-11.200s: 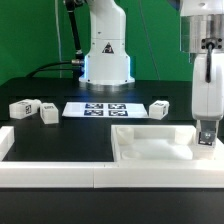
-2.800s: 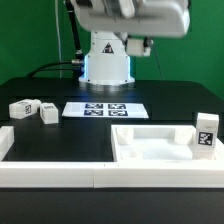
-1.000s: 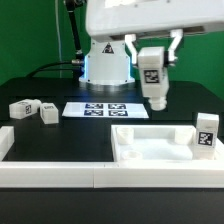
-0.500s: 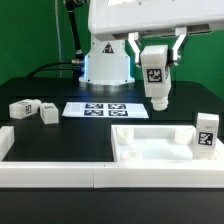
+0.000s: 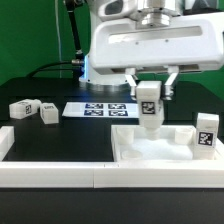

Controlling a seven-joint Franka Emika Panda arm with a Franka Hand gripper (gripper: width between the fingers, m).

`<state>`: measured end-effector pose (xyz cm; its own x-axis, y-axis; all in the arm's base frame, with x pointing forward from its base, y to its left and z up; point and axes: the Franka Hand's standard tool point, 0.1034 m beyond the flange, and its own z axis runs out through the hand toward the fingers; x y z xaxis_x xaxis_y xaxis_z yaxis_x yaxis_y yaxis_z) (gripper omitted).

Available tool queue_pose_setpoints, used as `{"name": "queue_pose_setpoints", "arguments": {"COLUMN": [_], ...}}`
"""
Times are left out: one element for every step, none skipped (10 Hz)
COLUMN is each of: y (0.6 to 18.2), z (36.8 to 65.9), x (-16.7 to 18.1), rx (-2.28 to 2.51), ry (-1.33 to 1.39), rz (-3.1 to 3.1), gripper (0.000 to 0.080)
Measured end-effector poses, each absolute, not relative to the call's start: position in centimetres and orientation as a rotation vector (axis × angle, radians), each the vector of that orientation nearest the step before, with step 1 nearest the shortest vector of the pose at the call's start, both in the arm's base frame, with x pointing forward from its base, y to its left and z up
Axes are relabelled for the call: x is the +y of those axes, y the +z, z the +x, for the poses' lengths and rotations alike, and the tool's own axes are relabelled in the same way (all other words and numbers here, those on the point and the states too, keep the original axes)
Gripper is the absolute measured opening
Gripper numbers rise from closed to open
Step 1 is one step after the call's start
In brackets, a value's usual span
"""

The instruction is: Assemble square table

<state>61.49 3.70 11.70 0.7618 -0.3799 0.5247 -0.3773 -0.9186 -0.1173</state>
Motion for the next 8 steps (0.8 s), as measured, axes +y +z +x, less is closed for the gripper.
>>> {"name": "queue_pose_setpoints", "arguments": {"y": [11.7, 11.7, 11.6, 11.6, 11.4, 10.7, 10.3, 10.3], "z": [61.5, 61.5, 61.4, 61.4, 61.3, 60.7, 59.9, 59.6], "x": [3.5, 3.5, 3.5, 3.5, 3.6, 4.4, 4.6, 4.4], "rx": [0.631, 0.631, 0.621, 0.613, 0.609, 0.585, 0.56, 0.538], "ry": [-0.879, -0.879, -0.879, -0.879, -0.875, -0.863, -0.856, -0.859], "rz": [-2.948, -2.949, -2.953, -2.956, -2.96, -2.979, -3.001, -3.021], "gripper": [0.0288, 0.0288, 0.0288, 0.0288, 0.0288, 0.0288, 0.0288, 0.0288]}}
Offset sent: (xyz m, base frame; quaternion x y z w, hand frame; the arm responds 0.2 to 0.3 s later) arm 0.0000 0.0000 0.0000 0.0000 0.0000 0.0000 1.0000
